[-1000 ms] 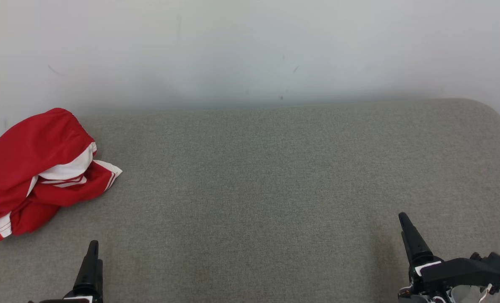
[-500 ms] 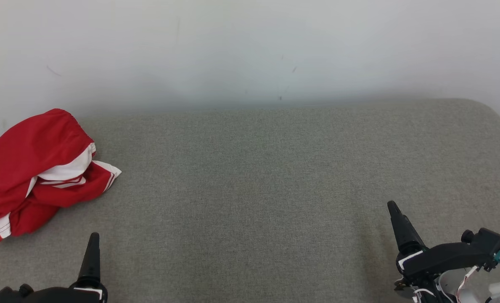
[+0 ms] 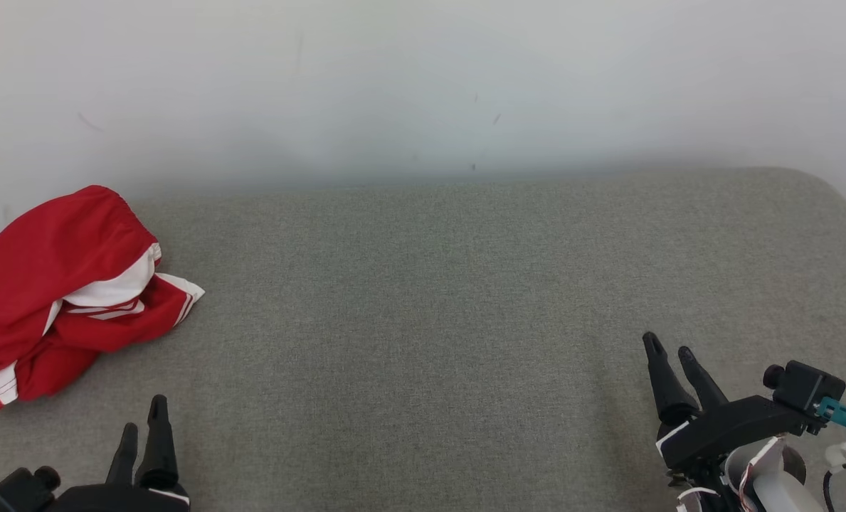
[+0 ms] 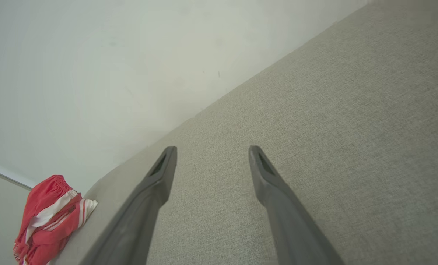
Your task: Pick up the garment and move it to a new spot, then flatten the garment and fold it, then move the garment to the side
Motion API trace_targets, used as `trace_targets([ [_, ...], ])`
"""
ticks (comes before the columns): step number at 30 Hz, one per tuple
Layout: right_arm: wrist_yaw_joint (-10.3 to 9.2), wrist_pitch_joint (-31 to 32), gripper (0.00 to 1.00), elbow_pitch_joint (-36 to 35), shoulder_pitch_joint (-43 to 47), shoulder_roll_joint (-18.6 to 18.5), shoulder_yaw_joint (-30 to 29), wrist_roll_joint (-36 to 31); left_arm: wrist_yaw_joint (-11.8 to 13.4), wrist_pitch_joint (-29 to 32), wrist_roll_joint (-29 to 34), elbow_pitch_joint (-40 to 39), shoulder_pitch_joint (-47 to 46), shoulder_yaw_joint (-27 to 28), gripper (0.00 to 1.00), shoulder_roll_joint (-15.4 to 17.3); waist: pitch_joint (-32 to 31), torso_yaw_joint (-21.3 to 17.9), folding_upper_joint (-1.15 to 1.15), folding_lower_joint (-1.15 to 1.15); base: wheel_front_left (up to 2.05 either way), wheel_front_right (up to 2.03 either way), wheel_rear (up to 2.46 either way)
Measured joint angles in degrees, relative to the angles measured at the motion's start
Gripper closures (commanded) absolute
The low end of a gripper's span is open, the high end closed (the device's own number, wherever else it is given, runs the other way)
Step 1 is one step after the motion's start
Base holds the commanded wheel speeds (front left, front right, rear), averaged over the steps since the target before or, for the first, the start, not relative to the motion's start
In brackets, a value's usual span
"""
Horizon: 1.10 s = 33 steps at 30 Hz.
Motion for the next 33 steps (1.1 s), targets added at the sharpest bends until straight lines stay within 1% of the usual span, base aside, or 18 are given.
trace_targets([
  [2, -0.1, -0.45, 0.0, 0.19, -0.46, -0.43, 0.58, -1.91, 0.29, -0.49, 2.52, -0.01, 0.01, 0.01, 0.0, -0.14, -0.06, -0.02, 0.0, 0.0, 0.0, 0.0, 0.0],
  [7, -1.03, -0.75, 0.0, 0.67, -0.49, -1.11, 1.87, -5.84, 0.94, -0.74, 7.56, -0.18, 0.03, -0.08, 0.0, -0.51, -0.25, -0.11, 0.0, 0.0, 0.0, 0.0, 0.0],
  [10, -1.18, -0.92, 0.0, 0.73, -0.57, -1.43, 2.68, -8.4, 1.44, -0.74, 10.82, -0.33, 0.03, -0.6, 0.0, -0.18, -0.37, -0.17, 0.0, 0.0, 0.0, 0.0, 0.0],
  [11, -1.62, -0.93, 0.0, 0.75, -0.69, -1.58, 2.92, -9.13, 1.45, -0.74, 11.79, -0.49, 0.04, -0.92, 0.0, 0.1, -0.4, -0.2, 0.0, 0.0, 0.0, 0.0, 0.0],
  [14, -2.1, -1.12, 0.0, 0.76, -1.45, -2.02, 3.39, -11.33, 1.96, -0.75, 14.5, -1.2, 0.04, -1.51, 0.0, 0.65, -0.5, -0.28, 0.0, 0.0, 0.0, 0.0, 0.0],
  [24, -3.42, -2.52, 0.0, 0.51, -1.71, -3.01, 4.08, -17.92, 3.27, -0.91, 24.4, -2.57, 0.31, -2.53, 0.0, 0.98, -0.83, -0.48, 0.0, 0.0, 0.0, 0.0, 0.0],
  [33, -4.63, -3.97, 0.0, 0.11, -1.7, -3.47, 3.32, -23.86, 4.55, -1.0, 32.31, -4.7, 0.47, -2.9, 0.0, 1.58, -1.0, -0.86, 0.0, 0.0, 0.0, 0.0, 0.0],
])
